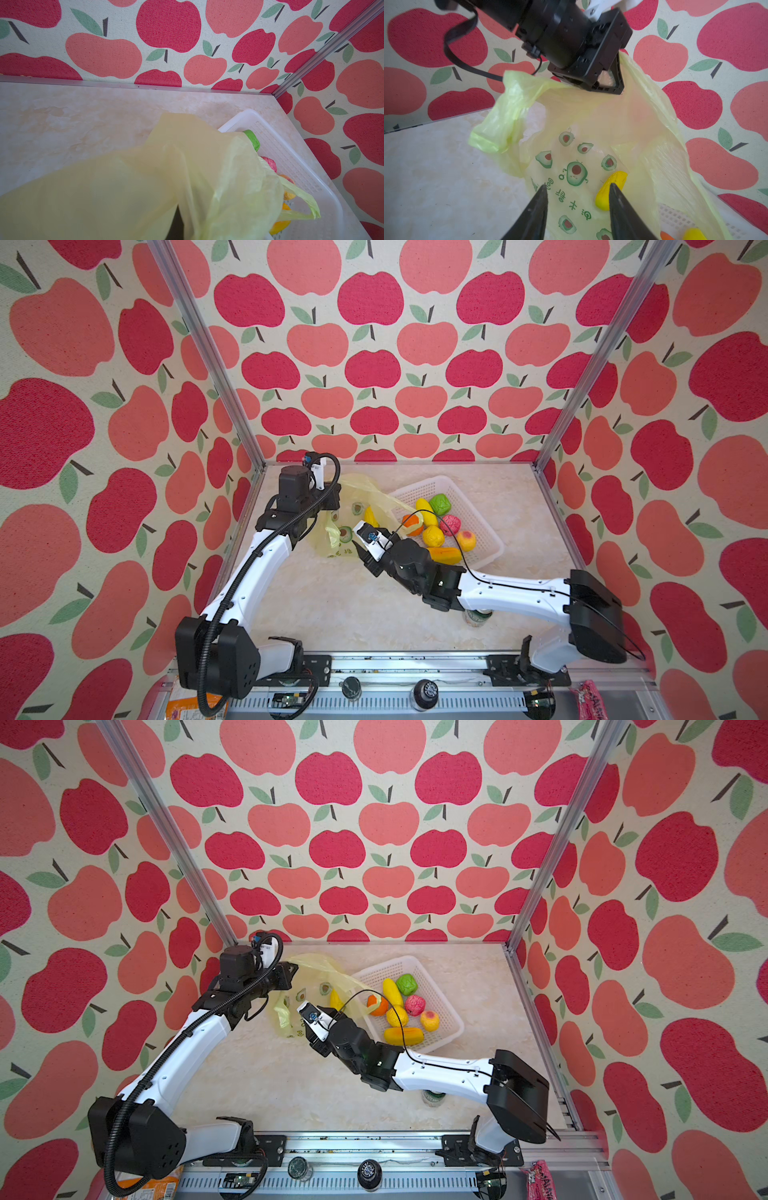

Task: Untie the knot of the plastic bag and take out the fruit
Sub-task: 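Move the open right gripper back down into the bag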

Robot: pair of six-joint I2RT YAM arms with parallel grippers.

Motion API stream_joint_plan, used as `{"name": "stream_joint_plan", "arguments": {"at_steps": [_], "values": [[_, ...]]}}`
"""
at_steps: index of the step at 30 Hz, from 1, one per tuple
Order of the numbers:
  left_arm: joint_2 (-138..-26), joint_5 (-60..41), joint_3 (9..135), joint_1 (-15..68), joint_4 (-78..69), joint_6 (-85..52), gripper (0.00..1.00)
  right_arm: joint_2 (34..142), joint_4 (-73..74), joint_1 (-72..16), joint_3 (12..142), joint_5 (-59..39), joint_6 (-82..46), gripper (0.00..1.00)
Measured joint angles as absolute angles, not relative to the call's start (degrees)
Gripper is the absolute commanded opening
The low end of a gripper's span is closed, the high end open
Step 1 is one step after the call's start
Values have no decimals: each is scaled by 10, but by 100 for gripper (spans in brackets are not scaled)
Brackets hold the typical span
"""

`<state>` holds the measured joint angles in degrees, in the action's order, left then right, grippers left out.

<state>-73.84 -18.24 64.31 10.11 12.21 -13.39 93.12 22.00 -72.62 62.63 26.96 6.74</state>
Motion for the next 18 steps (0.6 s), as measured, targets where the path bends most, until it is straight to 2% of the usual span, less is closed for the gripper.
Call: {"name": "stream_joint_plan", "arguments": {"at_steps": [4, 12, 18], "values": [[-738, -182, 643, 101, 122, -134, 0, 1017, 179, -707, 688, 287, 50, 38], [-738, -183, 643, 101, 122, -134, 0, 1104, 99, -642, 771, 289, -13, 37], [-738, -183, 643, 101, 122, -134, 0, 1187, 17, -622, 886, 285, -56, 34]]}}
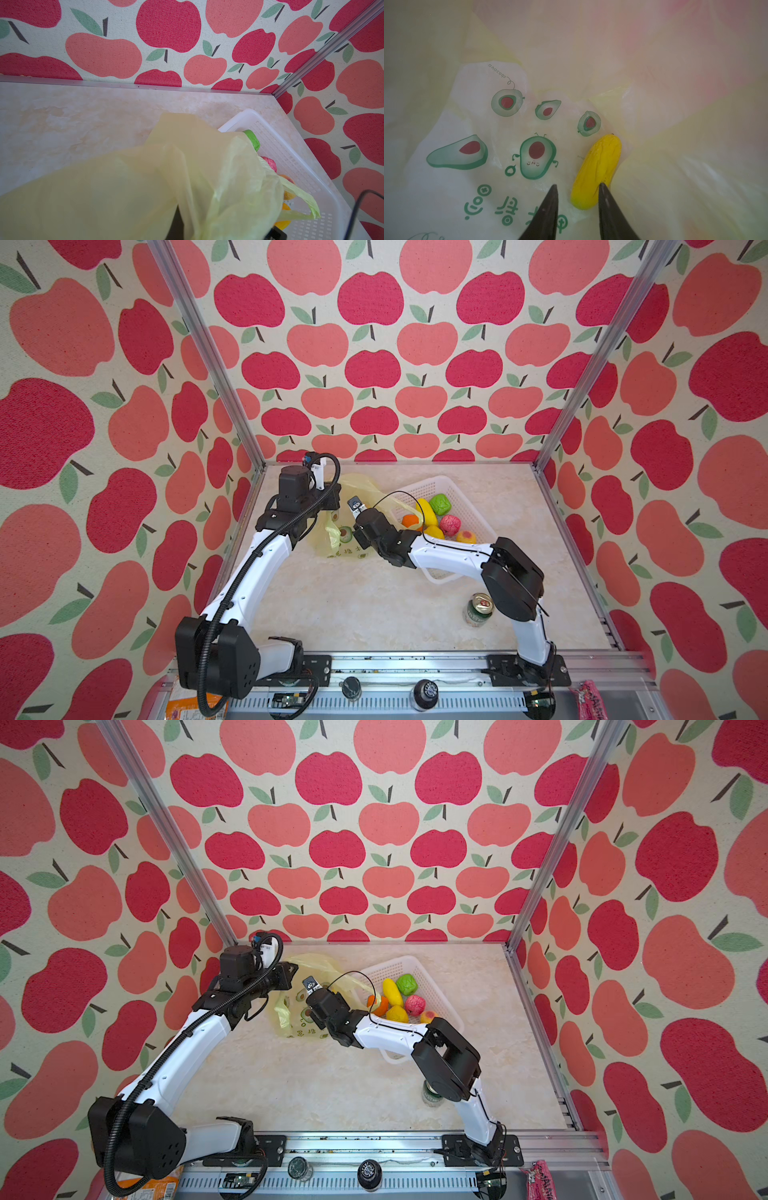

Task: Untie the knot of the plastic bag and take out the fruit
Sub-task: 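Move the open right gripper back down into the bag, then grasp the small yellow cucumber-shaped fruit in the bag with the right gripper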

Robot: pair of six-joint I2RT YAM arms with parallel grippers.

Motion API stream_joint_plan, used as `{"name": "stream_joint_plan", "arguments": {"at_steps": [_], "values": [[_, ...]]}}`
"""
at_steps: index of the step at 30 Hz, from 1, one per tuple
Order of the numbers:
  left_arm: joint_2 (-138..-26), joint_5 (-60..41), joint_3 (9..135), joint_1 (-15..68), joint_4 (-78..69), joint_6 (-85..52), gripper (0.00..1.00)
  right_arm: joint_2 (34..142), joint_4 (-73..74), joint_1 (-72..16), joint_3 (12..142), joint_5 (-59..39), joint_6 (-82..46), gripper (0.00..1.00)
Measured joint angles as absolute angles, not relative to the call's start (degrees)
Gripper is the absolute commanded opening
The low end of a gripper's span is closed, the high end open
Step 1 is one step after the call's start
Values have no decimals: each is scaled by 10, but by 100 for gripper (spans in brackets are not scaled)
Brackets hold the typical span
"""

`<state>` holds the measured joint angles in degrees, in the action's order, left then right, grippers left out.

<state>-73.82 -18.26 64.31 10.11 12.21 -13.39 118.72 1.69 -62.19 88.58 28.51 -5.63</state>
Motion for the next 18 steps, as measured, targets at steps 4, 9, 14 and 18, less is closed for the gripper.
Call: {"name": "stream_joint_plan", "arguments": {"at_steps": [4, 9, 14, 18], "values": [[-738, -183, 643, 101, 122, -134, 0, 1239, -38, -612, 944, 277, -83, 39], [-738, -183, 643, 101, 122, -134, 0, 1278, -92, -594, 981, 272, -112, 47], [-738, -183, 643, 101, 122, -134, 0, 1295, -121, -575, 992, 264, -136, 53], [-738, -183, 643, 101, 122, -134, 0, 1307, -130, -561, 999, 248, -152, 61]]}}
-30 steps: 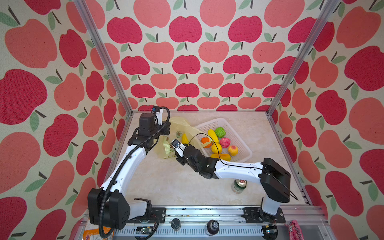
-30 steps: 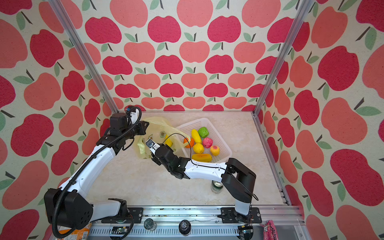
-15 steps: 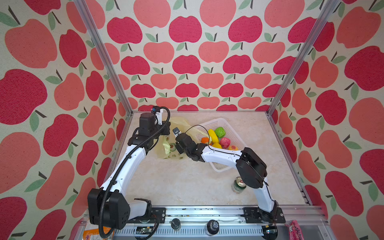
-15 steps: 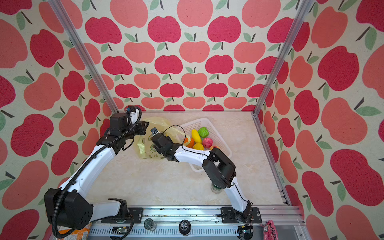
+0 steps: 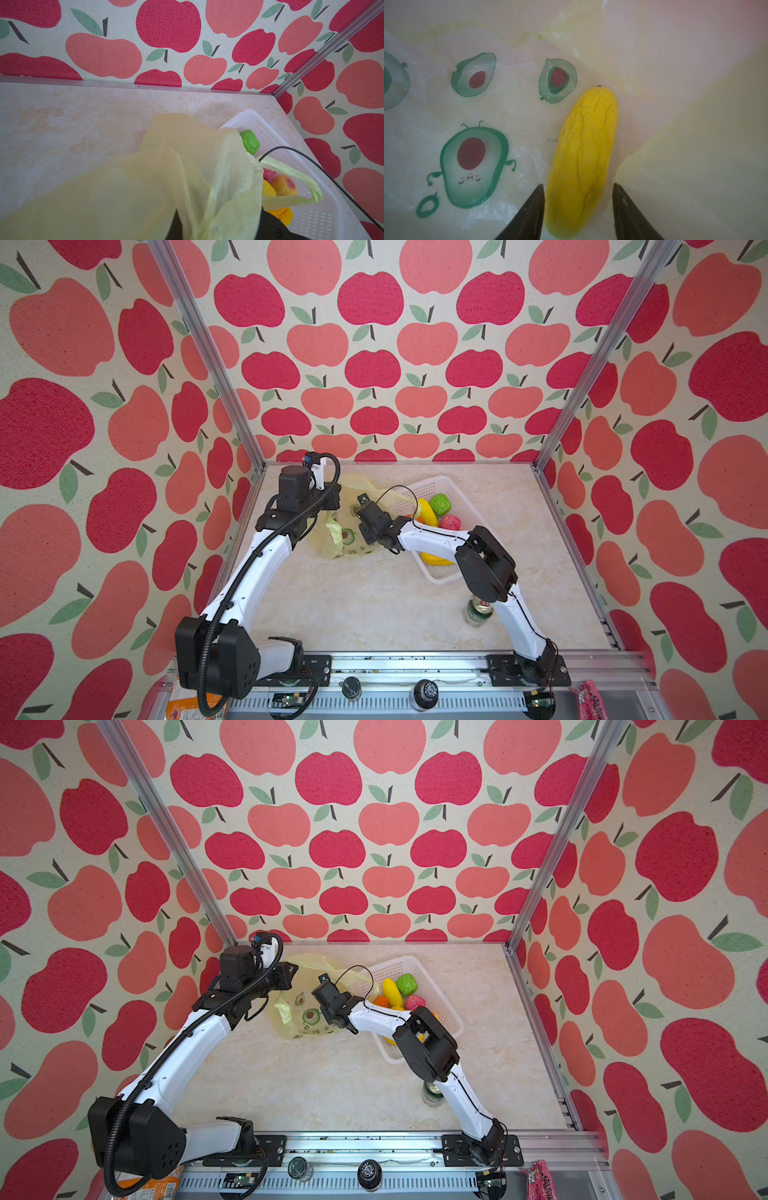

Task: Untie the knot of the plastic bag and take out the fruit
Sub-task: 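Grasp the small yellow cucumber-shaped fruit in the bag with the right gripper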

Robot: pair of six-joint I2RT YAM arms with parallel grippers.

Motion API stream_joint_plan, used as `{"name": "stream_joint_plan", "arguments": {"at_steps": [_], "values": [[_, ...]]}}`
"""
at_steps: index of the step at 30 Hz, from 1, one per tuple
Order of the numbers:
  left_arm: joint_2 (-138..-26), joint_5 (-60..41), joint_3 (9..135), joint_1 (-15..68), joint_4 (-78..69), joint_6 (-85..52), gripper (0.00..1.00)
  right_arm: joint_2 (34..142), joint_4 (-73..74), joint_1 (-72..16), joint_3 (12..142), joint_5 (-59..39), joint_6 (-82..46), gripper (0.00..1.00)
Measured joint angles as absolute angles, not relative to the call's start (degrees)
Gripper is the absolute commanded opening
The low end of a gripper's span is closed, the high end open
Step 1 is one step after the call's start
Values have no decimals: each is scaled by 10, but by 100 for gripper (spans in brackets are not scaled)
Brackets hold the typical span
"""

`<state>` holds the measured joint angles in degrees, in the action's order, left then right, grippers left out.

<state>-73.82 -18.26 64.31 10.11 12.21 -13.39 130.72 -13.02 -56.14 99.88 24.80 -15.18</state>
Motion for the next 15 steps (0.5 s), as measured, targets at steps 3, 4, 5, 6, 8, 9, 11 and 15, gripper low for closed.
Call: {"name": "stream_joint_plan", "arguments": {"at_steps": [3, 4, 5, 6, 8, 9, 11, 15], "values": [[-738, -183, 643, 101, 122, -134, 0, 1322, -138, -556, 1014, 238, -163, 67], [-738, -183, 643, 101, 122, -134, 0, 1326, -140, -555, 1018, 234, -165, 67], [-738, -183, 643, 101, 122, -134, 0, 1331, -143, -554, 1022, 232, -167, 67], [-738, -183, 643, 101, 122, -134, 0, 1335, -145, -554, 1025, 229, -168, 67], [-738, -183, 643, 101, 122, -134, 0, 1342, -150, -553, 1029, 226, -170, 62], [-738, -183, 643, 101, 122, -134, 0, 1343, -151, -553, 1030, 224, -171, 59], [-738, -183, 643, 101, 122, -134, 0, 1345, -154, -553, 1030, 222, -173, 52], [-738, -183, 643, 101, 122, -134, 0, 1345, -155, -551, 1030, 217, -176, 43]]}}
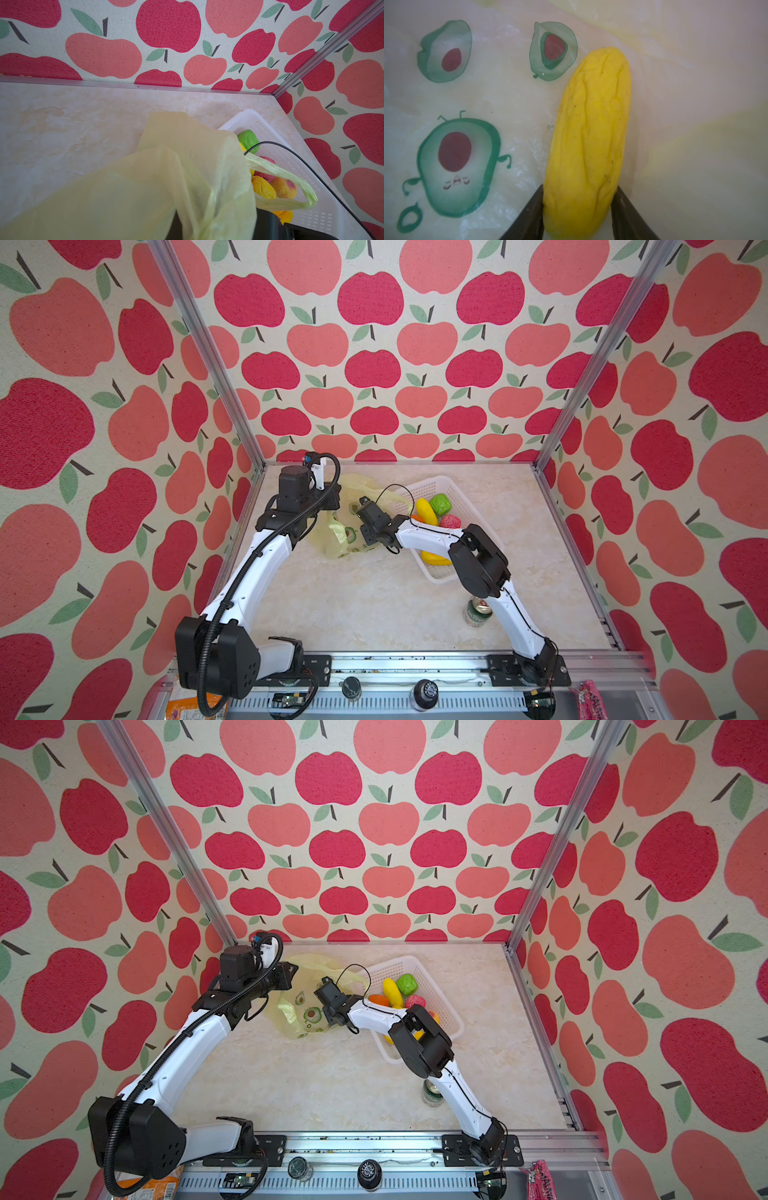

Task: Untie the knot of the plastic bag and take out the fruit
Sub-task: 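Grasp the small yellow cucumber-shaped fruit in the bag with the right gripper, then lift the yellow fruit out and carry it over the basket with the right gripper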

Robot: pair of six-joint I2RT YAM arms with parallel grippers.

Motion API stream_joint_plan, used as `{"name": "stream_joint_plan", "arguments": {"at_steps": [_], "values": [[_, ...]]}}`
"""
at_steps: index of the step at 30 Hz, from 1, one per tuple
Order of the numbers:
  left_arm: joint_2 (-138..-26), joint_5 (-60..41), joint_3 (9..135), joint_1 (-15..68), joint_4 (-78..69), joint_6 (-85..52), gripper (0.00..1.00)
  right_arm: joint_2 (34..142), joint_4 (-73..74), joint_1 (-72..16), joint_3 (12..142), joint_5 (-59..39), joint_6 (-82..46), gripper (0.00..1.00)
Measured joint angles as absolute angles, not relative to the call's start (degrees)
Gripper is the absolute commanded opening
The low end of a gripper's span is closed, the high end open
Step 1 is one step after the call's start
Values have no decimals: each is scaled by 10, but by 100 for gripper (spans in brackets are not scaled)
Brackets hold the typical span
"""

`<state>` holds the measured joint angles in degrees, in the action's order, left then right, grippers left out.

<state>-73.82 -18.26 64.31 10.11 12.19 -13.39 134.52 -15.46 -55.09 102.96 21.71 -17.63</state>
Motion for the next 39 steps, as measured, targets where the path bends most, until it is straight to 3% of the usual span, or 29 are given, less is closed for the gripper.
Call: {"name": "stream_joint_plan", "arguments": {"at_steps": [10, 26, 39], "values": [[-738, -183, 643, 101, 122, -134, 0, 1266, -99, -555, 923, 188, -170, 32], [-738, -183, 643, 101, 122, -134, 0, 1063, 18, -596, 780, 173, -128, 27], [-738, -183, 643, 101, 122, -134, 0, 728, 242, -636, 435, 238, -50, 24]]}}
